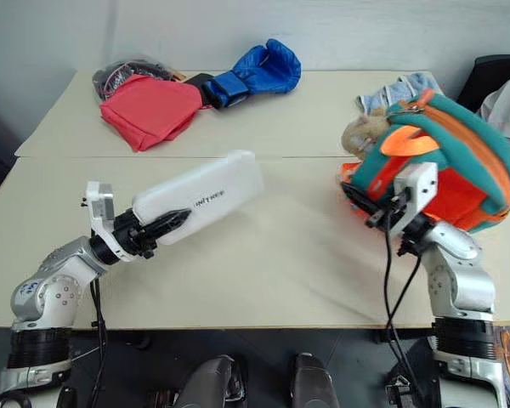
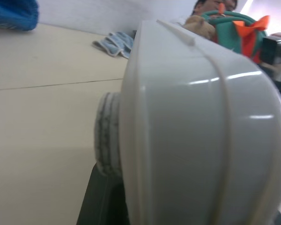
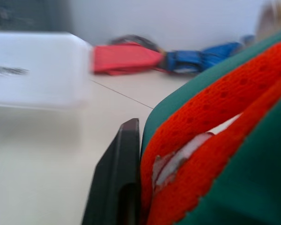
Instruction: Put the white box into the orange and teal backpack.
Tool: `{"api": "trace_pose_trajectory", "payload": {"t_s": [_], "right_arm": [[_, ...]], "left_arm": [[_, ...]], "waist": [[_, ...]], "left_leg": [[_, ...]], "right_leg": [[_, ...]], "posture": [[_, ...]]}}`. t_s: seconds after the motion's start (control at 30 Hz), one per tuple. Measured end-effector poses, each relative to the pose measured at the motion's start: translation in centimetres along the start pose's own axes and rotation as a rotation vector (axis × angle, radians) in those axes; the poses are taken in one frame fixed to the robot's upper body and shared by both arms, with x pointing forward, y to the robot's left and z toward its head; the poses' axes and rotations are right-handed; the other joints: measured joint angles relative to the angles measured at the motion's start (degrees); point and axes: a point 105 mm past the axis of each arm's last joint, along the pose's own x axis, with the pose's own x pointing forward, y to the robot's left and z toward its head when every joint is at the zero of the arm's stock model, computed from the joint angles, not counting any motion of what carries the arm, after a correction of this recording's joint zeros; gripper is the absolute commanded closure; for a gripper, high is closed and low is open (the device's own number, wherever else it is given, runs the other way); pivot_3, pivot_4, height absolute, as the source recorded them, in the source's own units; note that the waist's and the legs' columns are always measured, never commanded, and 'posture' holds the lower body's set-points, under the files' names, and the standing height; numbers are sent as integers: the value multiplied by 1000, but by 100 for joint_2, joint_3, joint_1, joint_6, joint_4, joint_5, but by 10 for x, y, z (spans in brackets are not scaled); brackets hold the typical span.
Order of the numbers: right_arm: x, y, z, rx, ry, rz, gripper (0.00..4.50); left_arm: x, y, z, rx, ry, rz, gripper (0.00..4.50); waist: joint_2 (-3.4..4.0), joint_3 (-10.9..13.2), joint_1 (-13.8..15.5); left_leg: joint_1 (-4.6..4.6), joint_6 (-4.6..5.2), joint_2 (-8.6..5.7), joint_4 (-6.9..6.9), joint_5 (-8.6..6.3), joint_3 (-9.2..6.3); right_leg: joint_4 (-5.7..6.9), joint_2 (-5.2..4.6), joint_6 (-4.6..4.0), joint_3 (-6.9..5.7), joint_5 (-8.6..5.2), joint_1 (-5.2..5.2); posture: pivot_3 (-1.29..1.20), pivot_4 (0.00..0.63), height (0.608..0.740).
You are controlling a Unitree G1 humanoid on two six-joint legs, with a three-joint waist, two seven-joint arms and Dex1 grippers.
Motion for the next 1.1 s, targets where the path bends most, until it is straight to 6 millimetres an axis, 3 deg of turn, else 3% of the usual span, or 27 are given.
{"api": "trace_pose_trajectory", "payload": {"t_s": [0.17, 0.3, 0.4, 0.5, 0.63, 0.8, 0.9, 1.1], "right_arm": [[17, 65, 11, 132, -2, 282, 4484], [-1, 93, 18, 231, 89, 431, 4484], [-27, 93, 20, 279, 193, 447, 4484], [-52, 80, 22, 291, 281, 397, 4484], [-62, 69, 25, 286, 322, 365, 4484], [-69, 57, 22, 281, 358, 337, 4484], [-69, 51, 21, 261, 363, 319, 4484], [-68, 47, 22, 233, 368, 312, 4484]], "left_arm": [[-8, 15, 3, -31, -35, 58, 3289], [-12, 15, 15, -21, -66, 49, 3289], [-11, 9, 25, -3, -75, 14, 3289], [-9, -6, 45, 63, -100, -47, 3289], [11, -34, 70, 176, -133, -179, 3289], [50, -60, 64, 278, -72, -364, 3289], [78, -57, 65, 329, -91, -383, 3289], [97, -57, 41, 420, -38, -466, 3289]], "waist": [[-2, 1, 5], [-5, 1, 34], [-12, 2, 121], [-23, 7, 158], [-25, 7, 180], [-26, 7, 284], [-27, 8, 300], [-29, 9, 295]], "left_leg": [[-2, 1, 0, 0, -3, -5], [-4, 7, -2, 2, -21, -7], [-6, 8, -3, 3, -28, -7], [-8, 13, -3, 5, -32, -7], [-6, 11, -3, 13, -34, -5], [-9, 16, -5, 16, -28, 2], [-13, 20, -5, 25, -26, 3], [-15, 23, -5, 36, -26, 3]], "right_leg": [[-7, 0, 0, 0, 0, 0], [-40, -5, 0, 1, 0, 3], [-45, -7, 0, 1, 0, 4], [-52, -7, 0, 1, 0, 8], [-49, -8, 0, 1, 0, 12], [-47, -4, 1, 0, 1, 9], [-44, -2, 2, -3, 1, 9], [-44, -2, 3, -7, 1, 11]], "posture": [[0, 150, 740], [0, 150, 740], [0, 150, 740], [0, 150, 740], [0, 150, 740], [0, 150, 740], [0, 150, 740], [0, 150, 740]]}}
